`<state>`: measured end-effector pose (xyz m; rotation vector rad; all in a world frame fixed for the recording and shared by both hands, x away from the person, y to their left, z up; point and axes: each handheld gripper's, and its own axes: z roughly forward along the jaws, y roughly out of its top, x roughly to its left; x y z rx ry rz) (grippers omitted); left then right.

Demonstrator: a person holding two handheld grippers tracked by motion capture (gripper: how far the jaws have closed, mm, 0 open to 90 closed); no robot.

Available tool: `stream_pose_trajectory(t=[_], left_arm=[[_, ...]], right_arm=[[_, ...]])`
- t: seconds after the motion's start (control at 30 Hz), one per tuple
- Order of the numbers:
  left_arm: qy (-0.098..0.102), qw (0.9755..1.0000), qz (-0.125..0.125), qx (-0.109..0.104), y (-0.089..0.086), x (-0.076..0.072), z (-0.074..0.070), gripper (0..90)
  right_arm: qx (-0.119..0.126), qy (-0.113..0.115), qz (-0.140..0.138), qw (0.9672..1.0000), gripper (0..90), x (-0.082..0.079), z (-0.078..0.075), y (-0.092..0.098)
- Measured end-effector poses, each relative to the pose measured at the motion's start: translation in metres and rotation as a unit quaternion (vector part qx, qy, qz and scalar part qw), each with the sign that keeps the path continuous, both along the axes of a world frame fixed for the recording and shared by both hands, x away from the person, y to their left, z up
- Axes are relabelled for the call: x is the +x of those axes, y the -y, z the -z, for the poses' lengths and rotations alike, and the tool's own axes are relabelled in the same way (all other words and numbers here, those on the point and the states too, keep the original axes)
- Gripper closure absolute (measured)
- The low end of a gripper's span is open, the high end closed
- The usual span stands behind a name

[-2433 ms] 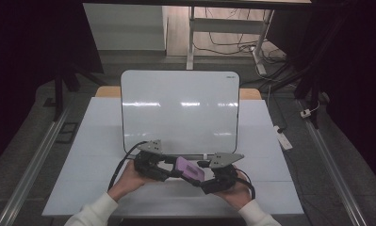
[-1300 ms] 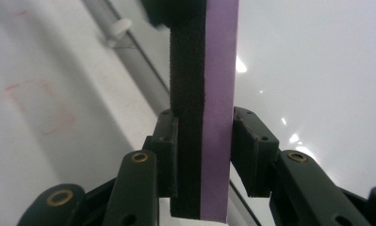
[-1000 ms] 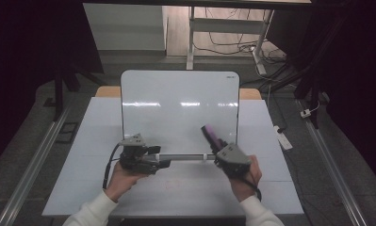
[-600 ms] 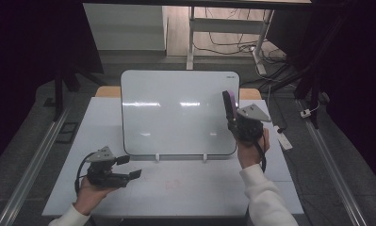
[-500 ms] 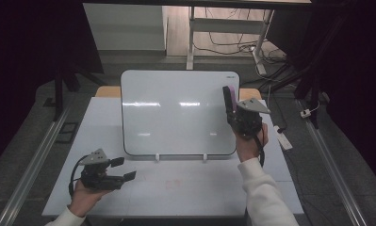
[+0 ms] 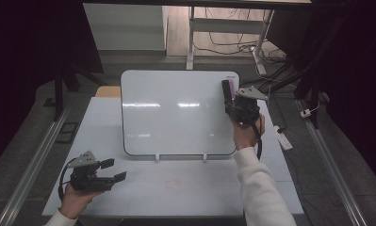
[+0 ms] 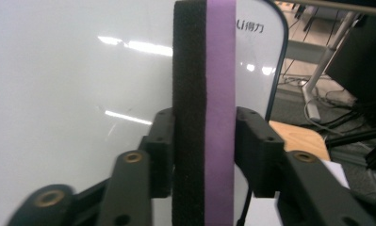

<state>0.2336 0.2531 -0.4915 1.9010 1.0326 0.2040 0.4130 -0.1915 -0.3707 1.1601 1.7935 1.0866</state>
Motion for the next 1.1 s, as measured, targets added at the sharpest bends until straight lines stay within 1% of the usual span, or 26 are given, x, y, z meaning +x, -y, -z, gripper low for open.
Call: stream_pose_trajectory(t=[0.03, 0.13, 0.17, 0.2, 0.27, 0.4, 0.47, 0.6, 0.67, 0.7, 0.77, 0.8, 0.9, 1.03, 1.1], left_arm=[[0.001, 1.0000, 0.000, 0.002, 0.000, 0.000, 0.000, 22.3], [0.000, 1.0000, -0.002, 0.002, -0.001, 0.000, 0.001, 22.3], [0.000, 1.0000, -0.003, 0.002, -0.001, 0.000, 0.001, 22.3], [0.000, 1.0000, -0.003, 0.002, -0.002, -0.001, 0.002, 22.3], [0.001, 1.0000, -0.005, 0.003, -0.003, -0.001, 0.002, 22.3], [0.001, 0.9999, -0.009, 0.005, -0.004, 0.001, 0.004, 22.3], [0.000, 0.9999, -0.011, 0.007, -0.005, 0.001, 0.006, 22.3], [0.000, 0.9998, -0.016, 0.011, -0.005, 0.002, 0.007, 22.3], [0.001, 0.9998, -0.018, 0.011, -0.005, 0.003, 0.007, 22.3], [0.000, 0.9998, -0.017, 0.011, -0.006, 0.003, 0.007, 22.3], [0.000, 0.9998, -0.019, 0.011, -0.006, 0.003, 0.007, 22.3], [0.000, 0.9998, -0.019, 0.012, -0.006, 0.003, 0.008, 22.3], [0.001, 0.9997, -0.020, 0.012, -0.006, 0.004, 0.008, 22.3], [0.003, 0.9997, -0.021, 0.013, -0.006, 0.004, 0.007, 22.2], [0.004, 0.9997, -0.021, 0.013, -0.005, 0.004, 0.007, 22.2]], right_arm=[[0.001, 0.005, -0.001, 1.0000, 52.7, -0.002, 0.000, 0.002], [0.020, 0.016, -0.013, 0.9996, 47.6, -0.011, -0.001, 0.009], [0.022, 0.018, -0.020, 0.9994, 46.8, -0.015, 0.000, 0.013], [0.027, 0.019, -0.033, 0.9989, 46.5, -0.021, 0.003, 0.018], [0.031, 0.017, -0.051, 0.9981, 45.9, -0.030, 0.009, 0.024], [0.028, 0.000, -0.087, 0.9958, 44.7, -0.050, 0.028, 0.039], [0.029, -0.010, -0.105, 0.9940, 44.6, -0.060, 0.038, 0.046], [0.022, -0.033, -0.140, 0.9894, 44.2, -0.079, 0.058, 0.056], [0.026, -0.042, -0.155, 0.9867, 44.5, -0.087, 0.067, 0.062], [0.027, -0.050, -0.164, 0.9848, 44.5, -0.092, 0.072, 0.065], [0.019, -0.058, -0.173, 0.9830, 44.5, -0.097, 0.079, 0.069], [0.017, -0.063, -0.181, 0.9813, 44.4, -0.101, 0.083, 0.072], [0.009, -0.078, -0.194, 0.9778, 43.7, -0.109, 0.094, 0.078], [0.006, -0.095, -0.205, 0.9742, 43.5, -0.114, 0.104, 0.085], [0.004, -0.096, -0.208, 0.9734, 43.3, -0.114, 0.107, 0.086]])
